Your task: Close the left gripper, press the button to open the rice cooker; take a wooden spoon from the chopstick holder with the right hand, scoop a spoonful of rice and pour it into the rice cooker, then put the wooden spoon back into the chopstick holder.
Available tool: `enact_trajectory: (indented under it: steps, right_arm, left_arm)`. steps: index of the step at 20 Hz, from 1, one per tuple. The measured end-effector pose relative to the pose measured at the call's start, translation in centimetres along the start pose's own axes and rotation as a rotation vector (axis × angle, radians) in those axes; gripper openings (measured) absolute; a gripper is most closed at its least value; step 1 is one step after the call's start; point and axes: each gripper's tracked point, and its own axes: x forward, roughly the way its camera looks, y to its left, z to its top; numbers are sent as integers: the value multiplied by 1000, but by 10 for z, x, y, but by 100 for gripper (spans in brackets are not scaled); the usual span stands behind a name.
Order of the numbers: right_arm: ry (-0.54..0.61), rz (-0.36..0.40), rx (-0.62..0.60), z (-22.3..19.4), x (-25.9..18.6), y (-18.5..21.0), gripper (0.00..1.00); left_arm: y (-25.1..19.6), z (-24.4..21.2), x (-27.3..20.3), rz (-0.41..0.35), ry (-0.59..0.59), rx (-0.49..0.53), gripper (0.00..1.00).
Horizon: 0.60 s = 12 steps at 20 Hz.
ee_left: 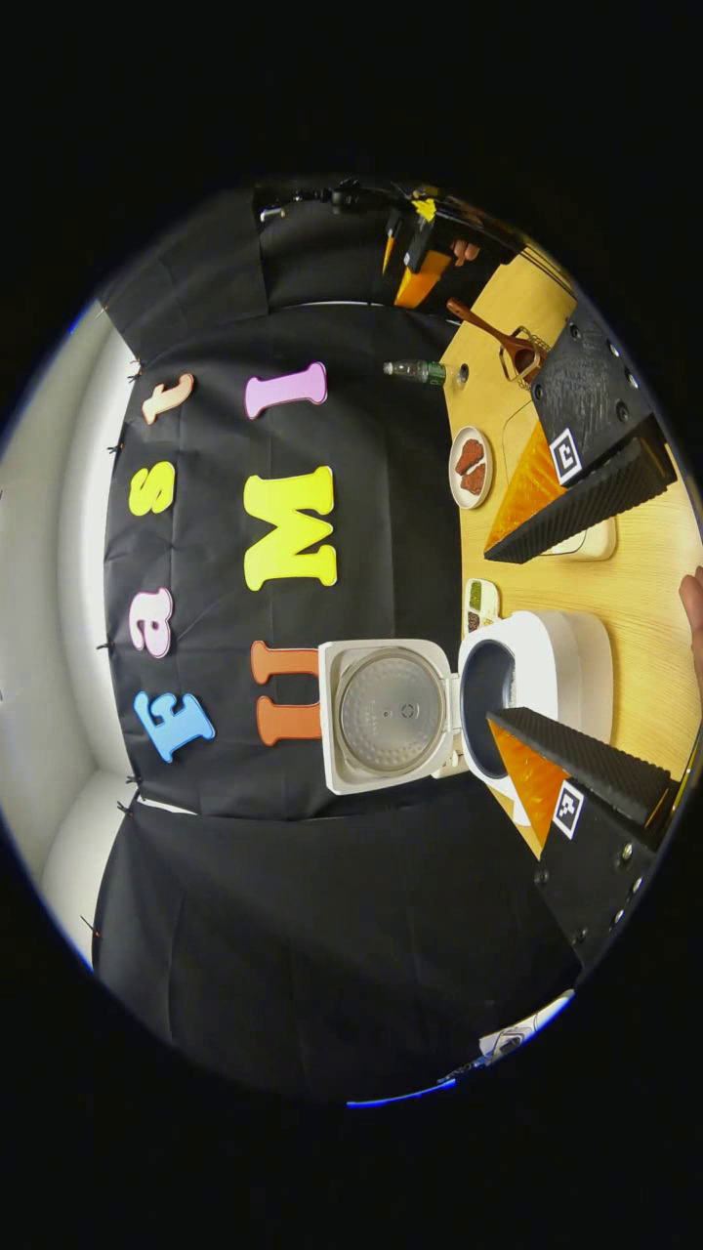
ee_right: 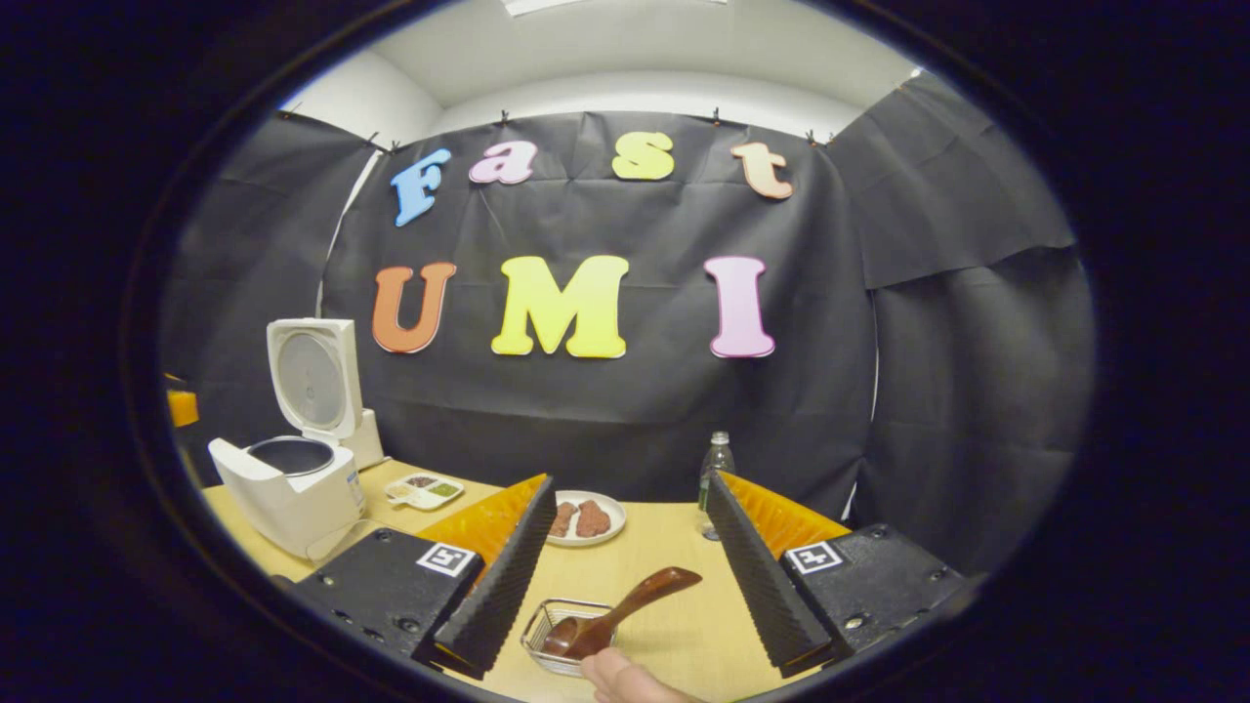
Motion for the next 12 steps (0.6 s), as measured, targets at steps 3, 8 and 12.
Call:
enact_trajectory:
  steps: [3, 8, 12]
  right_arm:
    - [-35, 40, 31, 18, -34, 15, 100]
    - [17, 85, 107, 12, -83, 35, 100]
    - [11, 92, 117, 9, -107, 35, 100]
  left_arm:
    - [16, 20, 10, 22, -28, 7, 94]
    - [38, 72, 41, 20, -111, 7, 95]
    - [51, 113, 71, -5, -158, -23, 96]
